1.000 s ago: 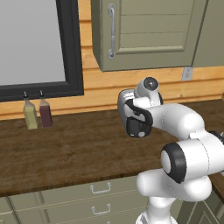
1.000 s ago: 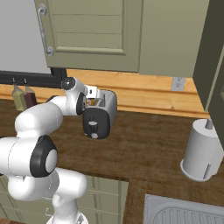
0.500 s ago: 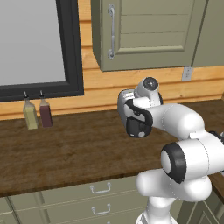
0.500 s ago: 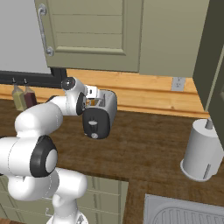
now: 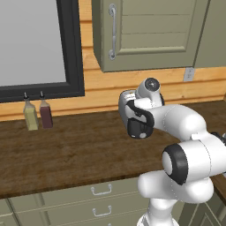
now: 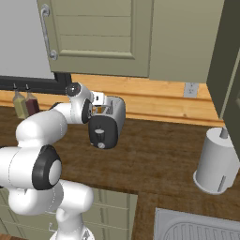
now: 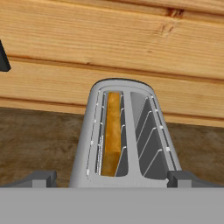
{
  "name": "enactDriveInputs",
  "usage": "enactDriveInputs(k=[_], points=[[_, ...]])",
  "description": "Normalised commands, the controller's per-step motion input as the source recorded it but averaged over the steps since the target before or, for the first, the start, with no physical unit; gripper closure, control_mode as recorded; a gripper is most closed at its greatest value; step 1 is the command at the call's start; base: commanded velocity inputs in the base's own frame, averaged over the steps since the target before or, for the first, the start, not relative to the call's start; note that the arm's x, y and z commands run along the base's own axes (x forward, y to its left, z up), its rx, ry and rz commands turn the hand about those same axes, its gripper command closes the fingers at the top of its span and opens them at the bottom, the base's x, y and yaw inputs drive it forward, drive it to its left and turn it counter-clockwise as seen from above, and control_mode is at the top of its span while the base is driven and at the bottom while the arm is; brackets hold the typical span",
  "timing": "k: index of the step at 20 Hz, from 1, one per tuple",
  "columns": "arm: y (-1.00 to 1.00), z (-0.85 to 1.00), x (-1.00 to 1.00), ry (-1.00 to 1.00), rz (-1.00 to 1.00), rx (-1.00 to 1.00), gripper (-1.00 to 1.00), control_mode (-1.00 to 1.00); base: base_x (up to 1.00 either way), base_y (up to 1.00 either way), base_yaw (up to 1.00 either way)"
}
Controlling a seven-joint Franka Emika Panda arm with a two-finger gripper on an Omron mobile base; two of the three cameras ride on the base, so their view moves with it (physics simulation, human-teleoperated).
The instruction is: Start the toaster. Once the lever pops up, take the bread to the plate on the dining counter.
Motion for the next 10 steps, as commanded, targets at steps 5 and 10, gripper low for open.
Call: enactDriveInputs(k=[5, 10], points=[[0.0, 0.0, 0.0, 0.0, 0.0, 0.0, -1.0, -1.0, 0.0, 0.0, 0.0], [0.0, 0.0, 0.0, 0.0, 0.0, 0.0, -1.0, -1.0, 0.0, 0.0, 0.0]])
